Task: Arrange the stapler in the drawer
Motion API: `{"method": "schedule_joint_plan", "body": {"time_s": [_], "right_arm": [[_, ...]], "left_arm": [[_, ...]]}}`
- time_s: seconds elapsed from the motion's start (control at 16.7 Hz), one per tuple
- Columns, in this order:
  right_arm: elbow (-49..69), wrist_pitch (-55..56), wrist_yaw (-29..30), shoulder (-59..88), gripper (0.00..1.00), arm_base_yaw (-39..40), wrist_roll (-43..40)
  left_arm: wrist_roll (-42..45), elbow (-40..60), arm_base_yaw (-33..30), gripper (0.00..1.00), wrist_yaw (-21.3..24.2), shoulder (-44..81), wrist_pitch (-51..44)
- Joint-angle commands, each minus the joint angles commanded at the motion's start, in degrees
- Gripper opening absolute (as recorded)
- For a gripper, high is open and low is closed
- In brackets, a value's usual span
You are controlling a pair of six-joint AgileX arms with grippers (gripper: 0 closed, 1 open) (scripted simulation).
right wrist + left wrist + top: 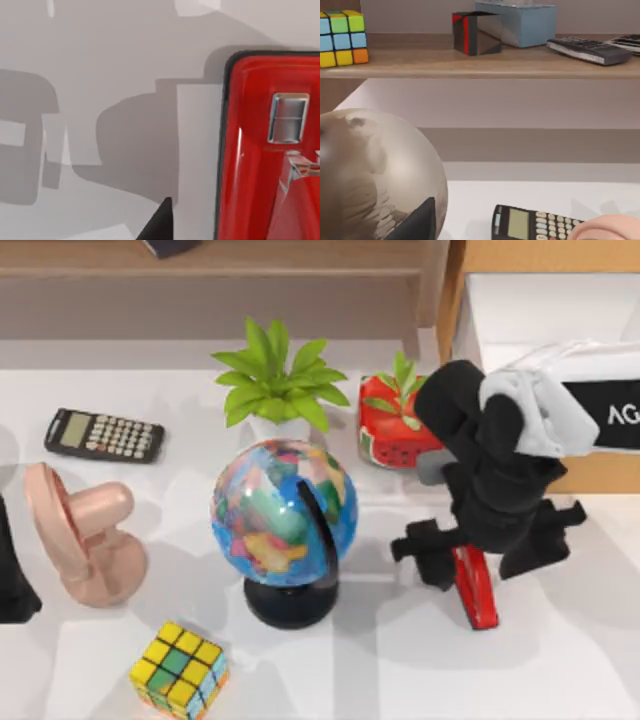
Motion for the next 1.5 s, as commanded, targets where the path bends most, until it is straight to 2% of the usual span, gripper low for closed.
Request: {"method": "schedule_joint_plan", "body": {"time_s": [0.36, 0.42, 0.96, 1.5], "right_arm": [[0.0, 0.0, 0.0, 0.0, 0.02, 0.0, 0.0], [0.0, 0.0, 0.0, 0.0, 0.0, 0.0, 0.0], [0.2, -0.2, 0.1, -0.2, 0.0, -0.1, 0.0], [3.4, -6.3, 0.1, -2.9, 0.0, -0.2, -0.1]], "left_arm": [[0.0, 0.0, 0.0, 1.0, 0.0, 0.0, 0.0], [0.0, 0.0, 0.0, 1.0, 0.0, 0.0, 0.0], [0.0, 0.0, 0.0, 1.0, 0.0, 0.0, 0.0], [0.0, 0.0, 0.0, 1.0, 0.0, 0.0, 0.0]]}}
